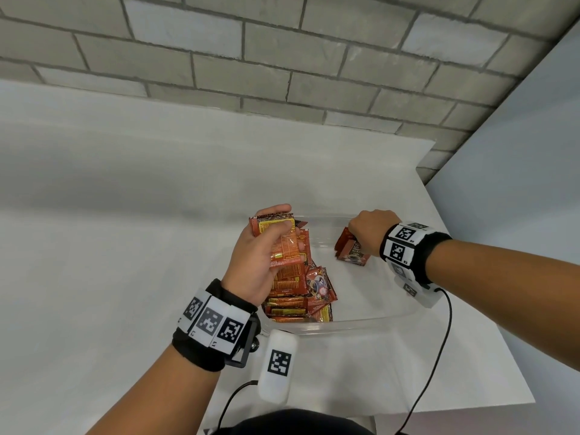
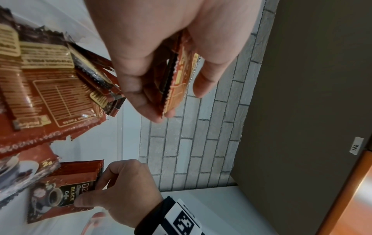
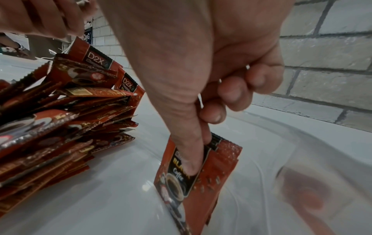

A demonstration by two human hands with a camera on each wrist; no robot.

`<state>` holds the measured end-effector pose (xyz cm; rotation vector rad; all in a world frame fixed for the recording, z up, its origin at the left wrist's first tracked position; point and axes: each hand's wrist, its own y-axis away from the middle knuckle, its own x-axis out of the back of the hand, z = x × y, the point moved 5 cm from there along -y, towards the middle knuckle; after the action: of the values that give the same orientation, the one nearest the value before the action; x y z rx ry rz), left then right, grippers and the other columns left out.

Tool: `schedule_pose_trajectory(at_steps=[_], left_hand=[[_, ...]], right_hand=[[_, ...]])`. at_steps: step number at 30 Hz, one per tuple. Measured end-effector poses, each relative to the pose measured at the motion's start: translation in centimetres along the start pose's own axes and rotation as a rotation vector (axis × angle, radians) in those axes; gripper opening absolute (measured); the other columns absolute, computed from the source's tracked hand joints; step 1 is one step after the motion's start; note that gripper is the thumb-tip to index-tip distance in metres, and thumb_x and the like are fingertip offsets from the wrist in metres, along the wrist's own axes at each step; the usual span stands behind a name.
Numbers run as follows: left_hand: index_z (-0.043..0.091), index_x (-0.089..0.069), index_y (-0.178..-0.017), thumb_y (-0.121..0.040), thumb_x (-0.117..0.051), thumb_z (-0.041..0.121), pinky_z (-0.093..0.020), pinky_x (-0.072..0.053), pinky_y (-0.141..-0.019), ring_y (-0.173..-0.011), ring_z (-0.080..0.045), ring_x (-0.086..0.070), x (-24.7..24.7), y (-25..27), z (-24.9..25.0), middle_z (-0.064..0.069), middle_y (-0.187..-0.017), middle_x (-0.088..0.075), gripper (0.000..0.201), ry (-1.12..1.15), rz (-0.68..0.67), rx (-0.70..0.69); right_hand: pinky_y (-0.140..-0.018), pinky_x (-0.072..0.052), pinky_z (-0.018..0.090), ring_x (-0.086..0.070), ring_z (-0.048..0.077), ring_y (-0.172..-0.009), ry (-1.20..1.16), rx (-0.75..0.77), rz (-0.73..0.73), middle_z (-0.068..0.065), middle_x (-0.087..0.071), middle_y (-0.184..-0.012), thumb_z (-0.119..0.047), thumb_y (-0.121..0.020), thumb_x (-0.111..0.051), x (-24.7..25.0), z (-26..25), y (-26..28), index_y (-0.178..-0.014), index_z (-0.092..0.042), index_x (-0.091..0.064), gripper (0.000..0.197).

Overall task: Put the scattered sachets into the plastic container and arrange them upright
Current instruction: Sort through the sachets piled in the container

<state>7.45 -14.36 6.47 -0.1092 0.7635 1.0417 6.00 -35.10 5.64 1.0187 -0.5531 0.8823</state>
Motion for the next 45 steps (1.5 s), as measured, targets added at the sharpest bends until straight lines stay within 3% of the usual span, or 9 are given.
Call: schedule_pose_trajectory(at_steps=[4,12,18,21,25,31,36,41,45], left_hand=[[0.01,-0.06,-0.121,-0.092,-0.053,0.004,-0.031,-0.057,-0.058,-0.071,-0.02,-0.066,0.0,-0.2,-0.1,-0.01,-0.086,-0.067,0.031,0.005,-0.005,0.003],[0.012,-0.062,-0.114,-0.094,-0.042,0.0,-0.036,-0.059,-0.062,-0.072,-0.027,-0.067,-0.5,-0.5,-0.9,-0.023,-0.108,-0.061,0.031,0.019,-0.05,0.064],[0.013,-0.058,-0.123,-0.092,-0.055,0.005,-0.044,-0.058,-0.078,-0.088,-0.03,-0.07,-1.3,-0.6,-1.6,-0.017,-0.112,-0.068,0.032,-0.167,-0.132,0.093],[0.012,-0.058,-0.121,-0.082,-0.065,0.01,-0.041,-0.06,-0.07,-0.088,-0.023,-0.071,-2.0,-0.5,-1.8,-0.008,-0.1,-0.072,0.039,-0.253,-0.185,0.06],[0.014,-0.062,-0.111,-0.072,-0.069,0.02,-0.036,-0.06,-0.062,-0.084,-0.022,-0.071,-2.8,-0.3,-1.8,-0.008,-0.094,-0.073,0.041,-0.284,-0.21,0.028],[0.013,-0.055,-0.122,-0.073,-0.064,0.04,-0.04,-0.06,-0.066,-0.079,-0.026,-0.07,-2.9,-0.4,-2.2,-0.013,-0.095,-0.065,0.056,-0.15,-0.156,0.093],[0.016,-0.057,-0.121,-0.087,-0.057,-0.002,-0.036,-0.059,-0.065,-0.088,-0.025,-0.071,-3.2,-0.6,-2.3,-0.01,-0.103,-0.072,0.038,-0.146,-0.165,0.049],[0.012,-0.061,-0.108,-0.089,-0.057,-0.003,-0.03,-0.058,-0.061,-0.082,-0.02,-0.072,-3.3,-0.2,-2.6,-0.004,-0.092,-0.074,0.025,-0.257,-0.178,0.051],[0.016,-0.061,-0.105,-0.089,-0.058,-0.002,-0.029,-0.058,-0.061,-0.082,-0.018,-0.072,-3.8,0.2,-3.0,0.001,-0.088,-0.074,0.024,-0.322,-0.223,0.05]], right_hand=[[-0.063,-0.039,0.029,-0.061,0.024,-0.091,0.006,0.009,0.005,0.007,-0.06,-0.106,-0.021,-0.088,-0.063,0.0,0.3,0.2,-0.108,-0.012,-0.059,0.023],[-0.057,-0.037,0.027,-0.05,0.02,-0.072,-0.103,-0.03,0.053,0.005,-0.056,-0.091,-0.031,-0.087,-0.064,1.0,1.5,1.3,-0.096,-0.013,-0.056,0.022],[-0.064,-0.041,0.023,-0.055,0.007,-0.073,-0.839,0.077,0.361,-0.005,-0.063,-0.094,-0.043,-0.093,-0.052,4.5,1.7,5.4,-0.109,-0.024,-0.062,0.026],[-0.07,-0.048,0.02,-0.061,0.008,-0.077,-1.125,0.232,0.355,-0.009,-0.064,-0.1,-0.038,-0.09,-0.058,5.3,0.0,7.8,-0.122,-0.027,-0.058,0.034],[-0.066,-0.055,0.031,-0.065,0.02,-0.072,-1.259,0.239,0.431,-0.002,-0.066,-0.083,-0.019,-0.082,-0.072,4.3,-0.4,8.7,-0.095,-0.024,-0.065,0.016],[-0.06,-0.038,0.012,-0.049,0.003,-0.064,-1.04,0.223,0.929,-0.01,-0.053,-0.074,-0.014,-0.075,-0.078,4.1,0.7,11.1,-0.072,-0.018,-0.059,0.02],[-0.07,-0.045,0.023,-0.051,-0.002,-0.077,-1.035,0.368,0.672,-0.019,-0.05,-0.087,-0.045,-0.072,-0.074,1.9,-1.3,11.0,-0.083,-0.028,-0.064,0.022],[-0.065,-0.038,0.007,-0.051,0.0,-0.075,-1.052,0.188,0.867,-0.01,-0.053,-0.091,-0.03,-0.084,-0.07,2.9,1.1,11.1,-0.101,-0.022,-0.067,0.019],[-0.064,-0.042,0.008,-0.059,0.008,-0.078,-1.089,0.148,0.607,-0.008,-0.062,-0.098,-0.025,-0.086,-0.068,3.0,1.3,9.8,-0.122,-0.024,-0.06,0.037]])
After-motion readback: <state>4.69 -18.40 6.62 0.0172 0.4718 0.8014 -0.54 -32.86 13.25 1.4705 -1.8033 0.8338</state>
